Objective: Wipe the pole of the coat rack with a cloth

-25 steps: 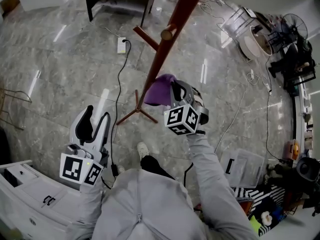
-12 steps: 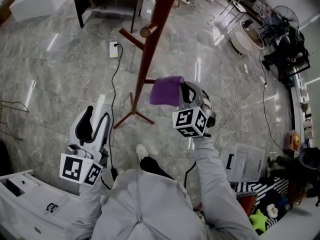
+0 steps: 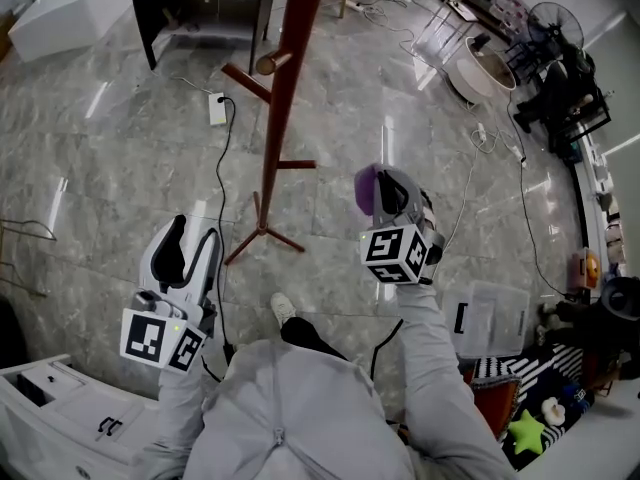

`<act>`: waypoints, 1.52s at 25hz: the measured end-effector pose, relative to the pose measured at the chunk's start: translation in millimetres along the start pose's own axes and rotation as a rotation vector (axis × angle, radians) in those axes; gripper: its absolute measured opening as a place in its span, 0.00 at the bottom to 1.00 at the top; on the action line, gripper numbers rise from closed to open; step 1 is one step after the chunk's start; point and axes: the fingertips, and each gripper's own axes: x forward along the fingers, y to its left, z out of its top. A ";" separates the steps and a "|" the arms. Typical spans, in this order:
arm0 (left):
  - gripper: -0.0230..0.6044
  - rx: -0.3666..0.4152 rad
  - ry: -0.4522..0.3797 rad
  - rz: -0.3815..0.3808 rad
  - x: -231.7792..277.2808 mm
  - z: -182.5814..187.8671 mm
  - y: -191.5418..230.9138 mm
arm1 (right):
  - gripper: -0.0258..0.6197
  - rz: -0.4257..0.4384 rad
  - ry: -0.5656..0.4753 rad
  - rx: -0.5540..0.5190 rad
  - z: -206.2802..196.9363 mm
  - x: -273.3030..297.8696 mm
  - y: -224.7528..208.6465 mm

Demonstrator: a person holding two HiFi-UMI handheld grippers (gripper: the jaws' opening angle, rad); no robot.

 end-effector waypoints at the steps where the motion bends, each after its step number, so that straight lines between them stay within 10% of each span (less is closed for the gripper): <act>1: 0.41 0.001 -0.001 -0.003 -0.5 0.4 -1.1 | 0.09 -0.012 -0.002 0.008 -1.3 -4.9 -3.0; 38: 0.41 0.118 -0.103 -0.087 -55.1 59.2 -33.7 | 0.09 -0.201 -0.493 0.336 146.4 -217.1 -0.2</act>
